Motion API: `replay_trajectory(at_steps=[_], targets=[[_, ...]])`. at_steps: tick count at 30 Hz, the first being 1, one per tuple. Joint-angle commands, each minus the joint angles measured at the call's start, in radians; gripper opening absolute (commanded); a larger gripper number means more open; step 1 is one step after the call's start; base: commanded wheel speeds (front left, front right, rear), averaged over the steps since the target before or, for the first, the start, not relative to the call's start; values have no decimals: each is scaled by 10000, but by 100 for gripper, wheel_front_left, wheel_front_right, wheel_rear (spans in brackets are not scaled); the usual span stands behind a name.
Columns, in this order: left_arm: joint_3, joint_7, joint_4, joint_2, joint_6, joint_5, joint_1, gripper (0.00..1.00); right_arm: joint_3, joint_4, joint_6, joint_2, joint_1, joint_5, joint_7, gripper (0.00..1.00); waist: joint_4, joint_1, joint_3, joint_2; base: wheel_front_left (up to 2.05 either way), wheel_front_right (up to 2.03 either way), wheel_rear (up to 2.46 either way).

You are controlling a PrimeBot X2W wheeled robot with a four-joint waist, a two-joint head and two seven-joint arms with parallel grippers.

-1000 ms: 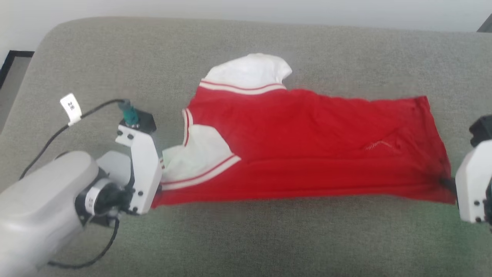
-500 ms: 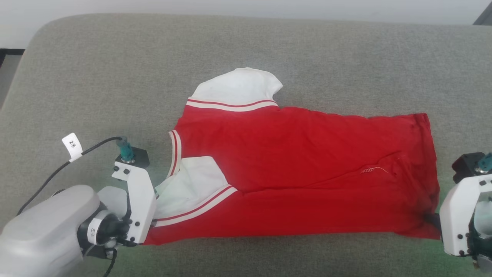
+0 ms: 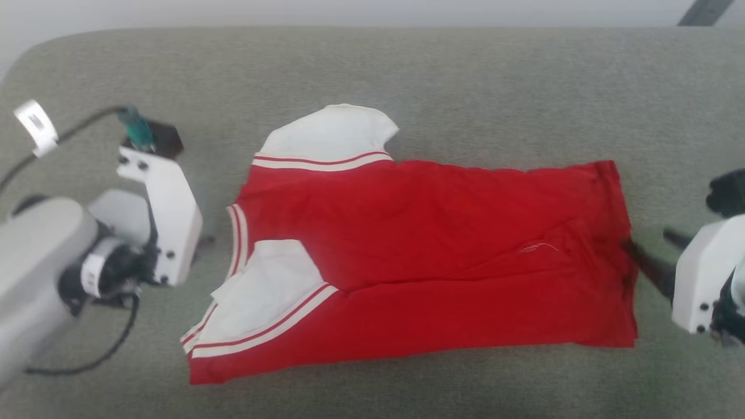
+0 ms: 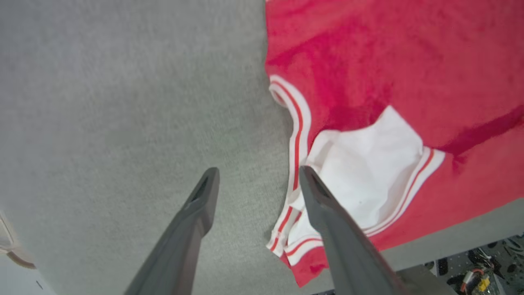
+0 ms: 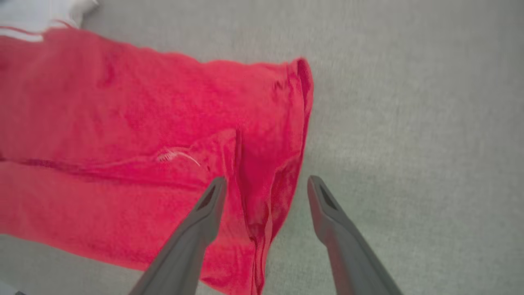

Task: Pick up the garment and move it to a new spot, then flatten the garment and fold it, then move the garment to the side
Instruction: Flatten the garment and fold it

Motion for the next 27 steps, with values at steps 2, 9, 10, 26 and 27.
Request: replay_trajectory(at_steps=[2,9,10,26,27], targets=[[148,-103,-38,20,37,269,-331,100,63,-188,1,59,-287,-100,-704,100,-352,0,115,0,0,0,0],[433,-587,833,-156,-580,733,-1251,100,627,-273,1,217,-1281,-838,-3843,100,-1467,0,523,0,0,0,0],[465,-658,1018,-188,-674,821,-1384,100,675,-225,1,309,-1441,-955,-4364,100,-1647,0,608,0,0,0,0],[369,-764,4322,-1173,-2015,1244,-2731,100,1353,1511,1,1554,-2666,-2129,-8557,100,-3233,0,1731,0,0,0,0],[315,-684,4511,-1225,-2052,1290,-2781,100,1372,1586,1,1590,-2707,-2068,-8570,100,-3260,0,1770,0,0,0,0]])
